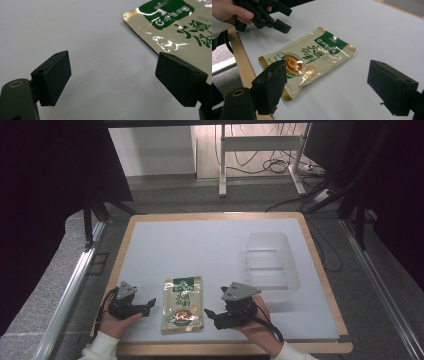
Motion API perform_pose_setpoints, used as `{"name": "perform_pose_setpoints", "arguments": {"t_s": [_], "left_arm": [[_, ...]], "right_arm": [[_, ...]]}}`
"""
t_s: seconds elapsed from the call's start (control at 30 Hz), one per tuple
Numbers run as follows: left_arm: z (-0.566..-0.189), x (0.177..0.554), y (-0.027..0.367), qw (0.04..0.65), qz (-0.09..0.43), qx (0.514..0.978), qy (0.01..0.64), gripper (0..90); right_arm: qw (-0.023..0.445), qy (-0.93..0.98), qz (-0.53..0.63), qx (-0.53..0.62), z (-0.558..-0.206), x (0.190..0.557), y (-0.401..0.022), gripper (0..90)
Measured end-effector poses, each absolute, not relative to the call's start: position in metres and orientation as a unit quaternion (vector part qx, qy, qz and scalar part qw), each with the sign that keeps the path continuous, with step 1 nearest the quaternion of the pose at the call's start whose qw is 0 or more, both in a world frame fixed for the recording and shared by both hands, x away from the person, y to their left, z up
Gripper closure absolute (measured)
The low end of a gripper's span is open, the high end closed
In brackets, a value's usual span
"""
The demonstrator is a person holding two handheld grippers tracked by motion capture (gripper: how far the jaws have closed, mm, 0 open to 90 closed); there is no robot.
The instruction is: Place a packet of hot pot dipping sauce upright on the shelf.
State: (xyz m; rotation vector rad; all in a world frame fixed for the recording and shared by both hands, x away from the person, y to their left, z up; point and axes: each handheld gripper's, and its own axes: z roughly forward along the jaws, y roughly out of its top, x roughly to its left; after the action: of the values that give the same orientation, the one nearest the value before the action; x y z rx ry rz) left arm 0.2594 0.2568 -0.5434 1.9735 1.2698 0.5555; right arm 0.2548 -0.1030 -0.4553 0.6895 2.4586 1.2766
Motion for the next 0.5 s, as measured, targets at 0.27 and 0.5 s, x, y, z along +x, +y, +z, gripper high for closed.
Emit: {"name": "perform_pose_setpoints", "arguments": {"t_s": [0.27,0.5], "left_arm": [[-0.544,0.26,0.256,0.354,0.215,0.766,0.491,13.2],[-0.545,0.26,0.255,0.352,0.213,0.769,0.49,13.1]], "right_arm": [[0.136,0.854,0.438,0.246,-0.449,0.262,-0.101,15.5],[0.139,0.856,0.437,0.239,-0.443,0.267,-0.097,15.5]]}}
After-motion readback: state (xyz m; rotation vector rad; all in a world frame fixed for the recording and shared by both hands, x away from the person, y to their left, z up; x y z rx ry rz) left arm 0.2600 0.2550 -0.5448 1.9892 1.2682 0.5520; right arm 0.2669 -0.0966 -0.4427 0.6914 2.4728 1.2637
